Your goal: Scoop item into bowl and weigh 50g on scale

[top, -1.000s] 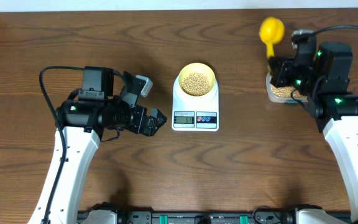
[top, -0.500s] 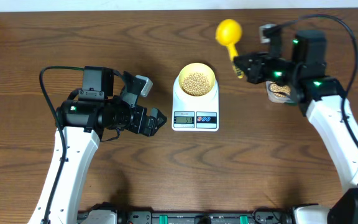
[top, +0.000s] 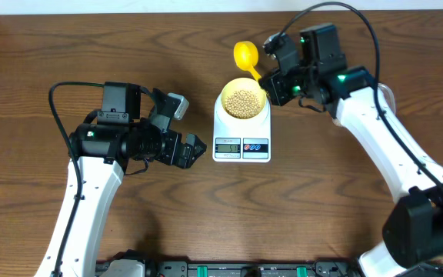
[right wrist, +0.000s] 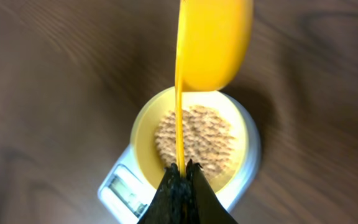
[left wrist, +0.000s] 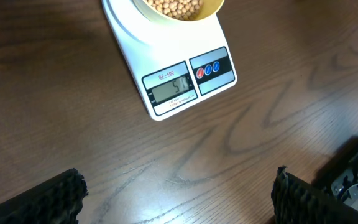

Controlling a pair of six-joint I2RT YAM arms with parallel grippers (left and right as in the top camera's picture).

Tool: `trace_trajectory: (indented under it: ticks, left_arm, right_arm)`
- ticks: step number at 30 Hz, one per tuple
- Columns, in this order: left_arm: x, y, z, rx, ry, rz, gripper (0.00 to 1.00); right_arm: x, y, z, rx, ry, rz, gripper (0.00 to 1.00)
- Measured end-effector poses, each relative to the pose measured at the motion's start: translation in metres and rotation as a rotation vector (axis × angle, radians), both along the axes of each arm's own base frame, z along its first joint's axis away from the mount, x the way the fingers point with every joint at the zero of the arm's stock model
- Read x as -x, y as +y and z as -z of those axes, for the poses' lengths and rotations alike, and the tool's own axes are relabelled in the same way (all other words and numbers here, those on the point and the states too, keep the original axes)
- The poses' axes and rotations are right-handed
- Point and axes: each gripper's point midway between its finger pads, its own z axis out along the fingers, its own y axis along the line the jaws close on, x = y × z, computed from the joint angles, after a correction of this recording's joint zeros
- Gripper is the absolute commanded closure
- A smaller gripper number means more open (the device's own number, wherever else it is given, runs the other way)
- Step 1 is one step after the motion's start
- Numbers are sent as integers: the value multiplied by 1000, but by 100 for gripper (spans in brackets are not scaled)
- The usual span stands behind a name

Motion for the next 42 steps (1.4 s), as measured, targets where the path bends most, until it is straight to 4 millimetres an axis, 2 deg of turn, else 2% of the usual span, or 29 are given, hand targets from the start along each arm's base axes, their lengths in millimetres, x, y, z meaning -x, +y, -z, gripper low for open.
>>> trace_trajectory:
  ticks: [3, 10, 22, 29, 42]
  left_arm:
    - [0, 0, 0, 0, 0, 0, 2]
    - [0, 0, 0, 0, 0, 0, 2]
    - [0, 0, 0, 0, 0, 0, 2]
    - [0, 0, 0, 0, 0, 0, 2]
    - [0, 0, 0, 0, 0, 0, 2]
  right_arm:
    - [-1, -3, 9, 92, -12, -10, 99]
    - [16, -9, 26, 222, 11, -68, 99]
    - [24, -10, 34, 302, -12, -158, 99]
    - [26, -4, 60, 363, 19, -191, 99]
    - [24, -9, 65, 445, -1, -188, 99]
